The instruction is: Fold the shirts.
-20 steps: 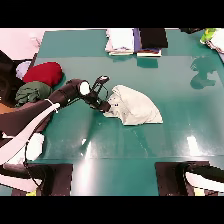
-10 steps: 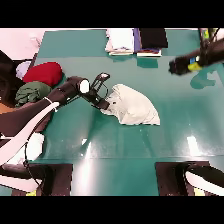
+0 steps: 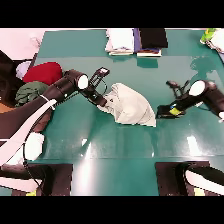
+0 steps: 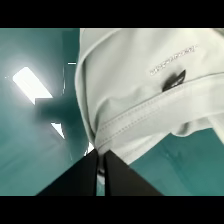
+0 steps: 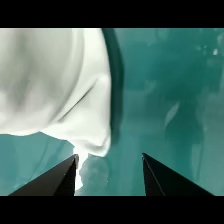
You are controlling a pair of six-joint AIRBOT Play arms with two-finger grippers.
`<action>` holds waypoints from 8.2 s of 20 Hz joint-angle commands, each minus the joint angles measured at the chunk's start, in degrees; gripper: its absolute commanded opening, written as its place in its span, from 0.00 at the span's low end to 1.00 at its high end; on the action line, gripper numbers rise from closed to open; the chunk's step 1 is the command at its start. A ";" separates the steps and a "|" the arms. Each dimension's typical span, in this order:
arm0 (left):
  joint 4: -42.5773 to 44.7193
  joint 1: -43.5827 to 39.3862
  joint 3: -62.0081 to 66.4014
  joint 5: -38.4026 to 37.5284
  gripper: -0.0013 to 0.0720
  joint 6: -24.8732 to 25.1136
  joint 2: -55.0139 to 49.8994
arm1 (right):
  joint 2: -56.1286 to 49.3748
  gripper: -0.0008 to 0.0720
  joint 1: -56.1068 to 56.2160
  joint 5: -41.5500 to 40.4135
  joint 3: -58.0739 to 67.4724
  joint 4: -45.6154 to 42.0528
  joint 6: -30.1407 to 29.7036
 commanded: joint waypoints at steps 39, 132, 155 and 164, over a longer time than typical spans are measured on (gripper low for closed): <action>8.87 11.37 -15.45 13.09 0.06 0.00 30.32 | 19.06 0.03 7.56 -5.44 14.49 -12.46 0.35; -7.08 23.82 -24.28 -8.74 0.06 -2.19 10.84 | 16.06 0.03 -10.97 1.57 -18.18 -7.82 -1.70; 2.95 23.82 34.93 3.17 0.05 -4.50 49.62 | 23.61 0.03 -10.97 7.87 68.54 -17.51 -1.01; 3.93 23.82 25.40 -17.88 0.06 -4.57 18.69 | 5.79 0.03 -10.97 13.44 51.32 -16.39 -1.40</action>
